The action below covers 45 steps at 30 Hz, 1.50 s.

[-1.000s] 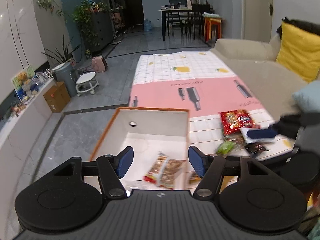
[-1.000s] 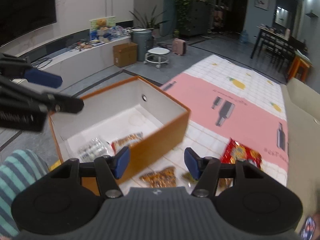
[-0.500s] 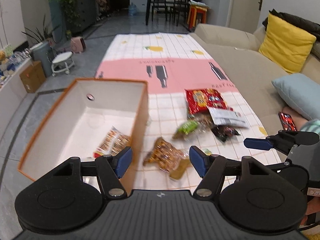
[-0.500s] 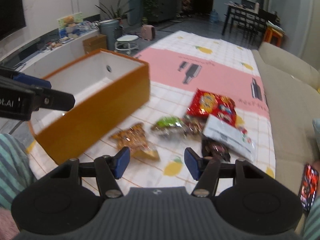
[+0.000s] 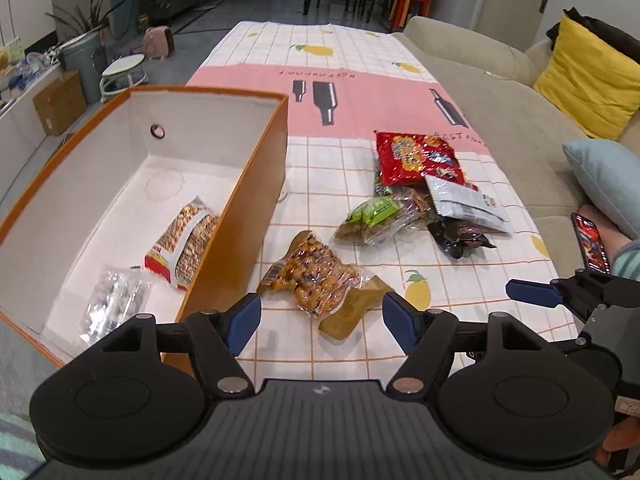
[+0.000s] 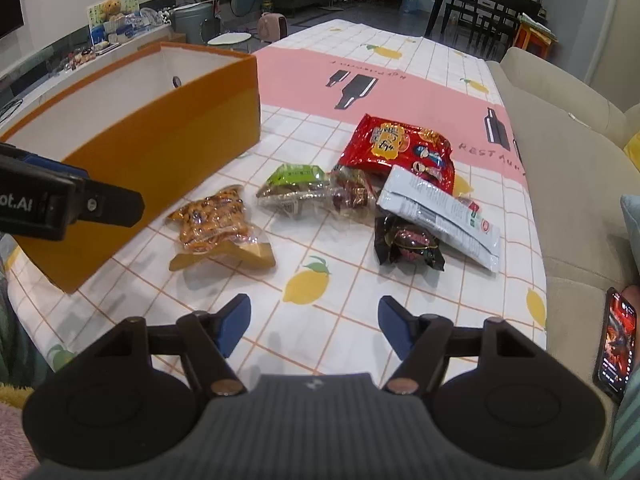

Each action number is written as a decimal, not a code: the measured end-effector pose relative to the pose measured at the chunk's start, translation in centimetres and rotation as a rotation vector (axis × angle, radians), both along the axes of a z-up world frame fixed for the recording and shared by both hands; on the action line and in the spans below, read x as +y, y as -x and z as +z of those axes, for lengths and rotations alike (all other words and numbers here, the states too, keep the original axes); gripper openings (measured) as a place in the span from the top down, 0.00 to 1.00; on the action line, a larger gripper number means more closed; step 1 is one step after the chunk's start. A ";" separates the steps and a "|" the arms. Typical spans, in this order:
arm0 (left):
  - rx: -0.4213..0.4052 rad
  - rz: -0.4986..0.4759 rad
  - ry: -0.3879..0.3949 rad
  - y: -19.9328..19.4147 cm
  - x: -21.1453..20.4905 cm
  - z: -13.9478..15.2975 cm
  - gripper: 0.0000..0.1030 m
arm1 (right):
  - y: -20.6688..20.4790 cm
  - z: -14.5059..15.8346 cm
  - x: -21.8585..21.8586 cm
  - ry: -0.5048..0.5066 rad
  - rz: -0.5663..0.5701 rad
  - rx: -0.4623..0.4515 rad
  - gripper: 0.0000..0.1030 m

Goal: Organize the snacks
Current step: 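Lift both tools out of the box back toward the snack pile, then grasp the dark foil snack with the right gripper while the left grasps the spiced vacuum pack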

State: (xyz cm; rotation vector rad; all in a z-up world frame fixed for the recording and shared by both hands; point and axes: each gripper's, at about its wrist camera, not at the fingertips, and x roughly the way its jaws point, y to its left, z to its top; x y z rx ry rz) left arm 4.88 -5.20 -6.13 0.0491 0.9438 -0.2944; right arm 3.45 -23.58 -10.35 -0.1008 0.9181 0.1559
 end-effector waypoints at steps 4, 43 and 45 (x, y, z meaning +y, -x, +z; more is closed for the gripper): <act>0.023 -0.010 -0.024 -0.6 -0.6 -1.1 0.20 | -0.5 -0.8 0.0 0.000 -0.002 0.018 0.32; 0.191 0.129 -0.073 -7.4 -4.9 -8.2 0.16 | -8.7 -4.8 -4.2 0.105 -0.107 -0.010 0.58; 0.196 0.095 -0.078 -7.0 -4.8 -8.1 0.16 | -8.3 -4.6 -3.9 0.105 -0.096 -0.009 0.61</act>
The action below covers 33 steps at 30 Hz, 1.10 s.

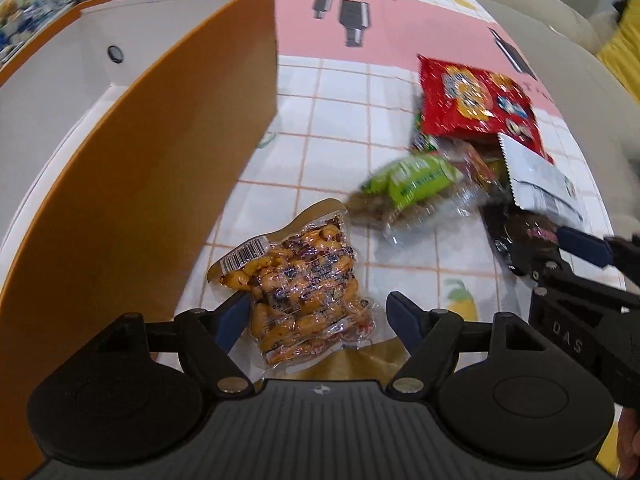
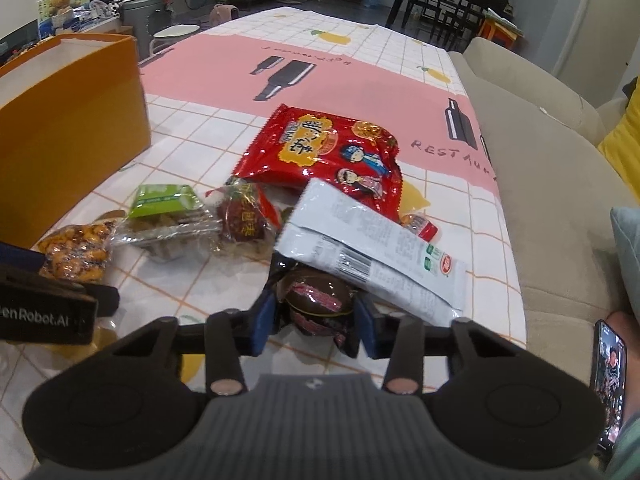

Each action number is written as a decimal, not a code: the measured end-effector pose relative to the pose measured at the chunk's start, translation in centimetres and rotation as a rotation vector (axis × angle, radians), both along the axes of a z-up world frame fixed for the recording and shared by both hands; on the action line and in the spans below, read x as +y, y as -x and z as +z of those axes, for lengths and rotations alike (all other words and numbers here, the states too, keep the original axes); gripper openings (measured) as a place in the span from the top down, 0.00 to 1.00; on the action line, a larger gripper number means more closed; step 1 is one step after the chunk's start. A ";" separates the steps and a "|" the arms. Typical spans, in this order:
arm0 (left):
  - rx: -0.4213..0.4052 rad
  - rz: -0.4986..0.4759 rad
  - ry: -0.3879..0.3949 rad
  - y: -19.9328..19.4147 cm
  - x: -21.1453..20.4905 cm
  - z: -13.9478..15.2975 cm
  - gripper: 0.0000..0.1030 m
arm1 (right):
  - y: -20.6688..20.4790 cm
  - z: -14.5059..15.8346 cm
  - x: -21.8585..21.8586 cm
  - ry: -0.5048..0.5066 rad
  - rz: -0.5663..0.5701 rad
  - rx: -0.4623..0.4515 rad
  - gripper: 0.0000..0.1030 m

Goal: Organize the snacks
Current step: 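Grasp the dark foil snack with the right gripper while the left grasps the spiced vacuum pack, then lift both held snacks off the table toward the box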

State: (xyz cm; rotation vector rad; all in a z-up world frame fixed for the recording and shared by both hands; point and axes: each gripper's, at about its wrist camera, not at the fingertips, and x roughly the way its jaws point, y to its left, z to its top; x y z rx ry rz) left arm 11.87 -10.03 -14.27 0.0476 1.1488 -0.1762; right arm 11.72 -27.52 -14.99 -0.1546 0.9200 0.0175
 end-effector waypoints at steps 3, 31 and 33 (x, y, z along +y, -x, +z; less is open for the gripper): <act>0.006 -0.071 -0.003 0.8 0.1 0.1 0.17 | 0.9 0.1 0.2 -0.003 0.013 0.013 0.61; 0.111 0.134 0.146 2.3 2.4 1.2 0.12 | 6.2 1.6 1.4 -0.113 0.119 0.008 0.44; 0.105 0.136 0.113 2.2 1.8 1.0 0.12 | 5.7 1.2 1.1 -0.133 0.089 0.025 0.44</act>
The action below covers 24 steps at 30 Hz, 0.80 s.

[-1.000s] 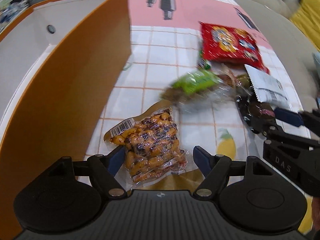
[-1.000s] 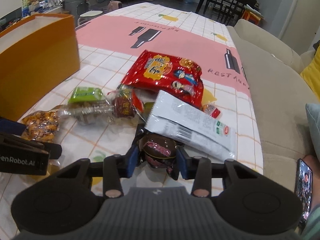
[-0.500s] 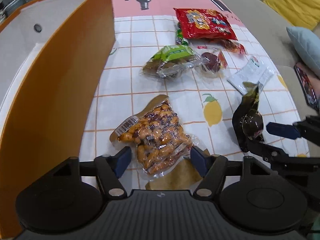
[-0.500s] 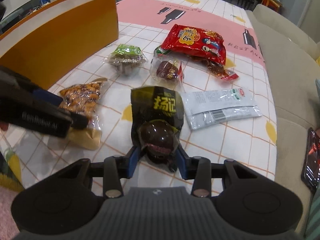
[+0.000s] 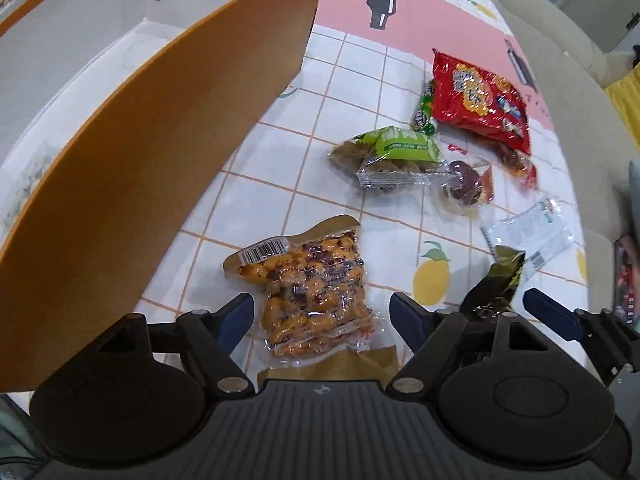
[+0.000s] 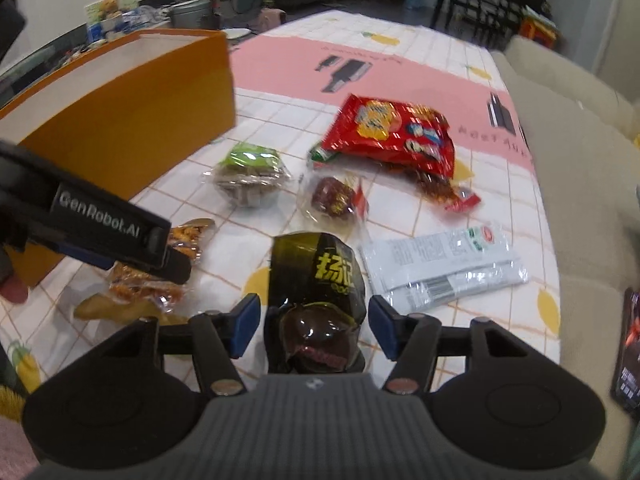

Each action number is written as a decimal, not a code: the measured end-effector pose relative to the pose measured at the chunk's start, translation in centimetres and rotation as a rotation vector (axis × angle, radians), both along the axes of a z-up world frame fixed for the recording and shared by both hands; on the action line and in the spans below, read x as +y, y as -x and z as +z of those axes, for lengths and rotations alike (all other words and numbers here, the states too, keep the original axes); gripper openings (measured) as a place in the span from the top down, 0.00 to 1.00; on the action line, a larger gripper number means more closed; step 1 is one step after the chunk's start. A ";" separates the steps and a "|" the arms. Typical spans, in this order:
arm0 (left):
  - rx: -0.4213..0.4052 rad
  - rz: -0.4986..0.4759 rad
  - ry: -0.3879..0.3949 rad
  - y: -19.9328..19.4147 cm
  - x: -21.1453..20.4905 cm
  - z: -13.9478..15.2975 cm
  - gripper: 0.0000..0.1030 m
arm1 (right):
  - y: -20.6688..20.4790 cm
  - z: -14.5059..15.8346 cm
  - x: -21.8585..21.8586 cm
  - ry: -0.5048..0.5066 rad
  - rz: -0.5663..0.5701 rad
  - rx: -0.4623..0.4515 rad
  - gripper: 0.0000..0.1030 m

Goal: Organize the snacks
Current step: 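Lift both held snacks off the table toward the box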

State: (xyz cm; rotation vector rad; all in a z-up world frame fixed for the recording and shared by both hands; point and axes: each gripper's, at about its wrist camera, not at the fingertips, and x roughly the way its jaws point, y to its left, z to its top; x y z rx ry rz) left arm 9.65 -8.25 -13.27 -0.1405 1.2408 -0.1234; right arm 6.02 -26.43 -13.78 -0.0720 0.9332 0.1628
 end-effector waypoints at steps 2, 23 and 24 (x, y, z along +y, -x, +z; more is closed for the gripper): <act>-0.005 -0.005 -0.027 0.0 -0.4 -0.3 0.12 | -0.2 -0.3 -0.2 -0.012 -0.015 0.012 0.44; -0.137 -0.136 -0.190 1.3 -2.4 -1.6 0.08 | -0.6 -1.5 -0.2 -0.033 -0.058 0.076 0.43; -0.145 -0.136 -0.195 1.4 -2.4 -1.6 0.08 | -0.6 -1.5 -0.2 -0.033 -0.059 0.077 0.43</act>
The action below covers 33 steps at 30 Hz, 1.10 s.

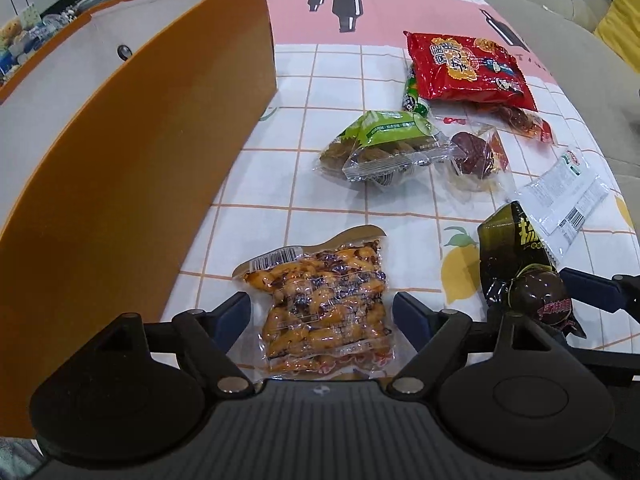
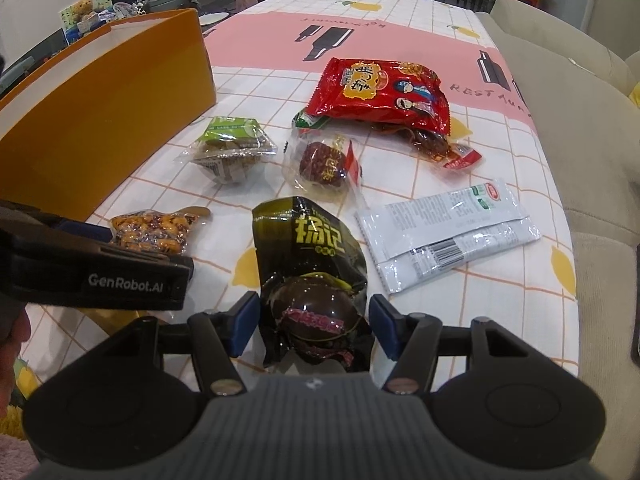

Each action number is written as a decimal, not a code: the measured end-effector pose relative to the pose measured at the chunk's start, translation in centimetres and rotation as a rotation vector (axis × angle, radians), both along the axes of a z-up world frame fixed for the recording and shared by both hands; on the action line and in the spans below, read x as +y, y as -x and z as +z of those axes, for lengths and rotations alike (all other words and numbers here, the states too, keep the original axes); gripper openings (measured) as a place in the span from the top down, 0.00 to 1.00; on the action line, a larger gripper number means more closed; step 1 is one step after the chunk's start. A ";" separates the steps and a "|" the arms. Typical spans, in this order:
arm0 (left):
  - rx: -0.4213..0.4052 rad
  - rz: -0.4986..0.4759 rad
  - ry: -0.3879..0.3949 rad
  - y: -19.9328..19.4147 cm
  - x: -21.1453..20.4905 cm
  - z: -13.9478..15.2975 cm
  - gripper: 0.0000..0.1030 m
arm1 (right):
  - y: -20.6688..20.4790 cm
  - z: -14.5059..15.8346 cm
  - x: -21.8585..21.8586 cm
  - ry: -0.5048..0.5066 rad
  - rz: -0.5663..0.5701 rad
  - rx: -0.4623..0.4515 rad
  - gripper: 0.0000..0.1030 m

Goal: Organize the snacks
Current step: 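Lift both held snacks off the table toward the box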

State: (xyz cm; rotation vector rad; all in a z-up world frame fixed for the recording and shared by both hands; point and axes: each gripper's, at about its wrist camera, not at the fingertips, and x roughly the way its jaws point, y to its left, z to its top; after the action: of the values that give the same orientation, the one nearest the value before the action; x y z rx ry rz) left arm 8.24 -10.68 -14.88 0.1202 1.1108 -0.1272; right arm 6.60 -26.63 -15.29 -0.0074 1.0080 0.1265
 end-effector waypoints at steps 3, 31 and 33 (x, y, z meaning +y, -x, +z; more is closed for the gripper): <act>-0.001 0.012 0.011 0.1 0.0 0.0 0.09 | 0.0 -0.1 0.0 -0.002 -0.007 0.006 0.43; -0.087 -0.042 0.109 1.4 1.1 1.6 0.27 | 0.6 1.0 0.2 0.027 -0.002 -0.024 0.51; -0.099 -0.042 0.118 1.7 1.2 2.1 0.27 | 0.7 1.2 0.1 0.019 -0.009 -0.024 0.51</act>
State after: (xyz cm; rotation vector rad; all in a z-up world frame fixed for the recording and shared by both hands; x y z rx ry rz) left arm 6.57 -9.53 -12.78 0.0440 1.0000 -0.2217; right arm 5.91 -26.57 -14.13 -0.0217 0.9854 0.1087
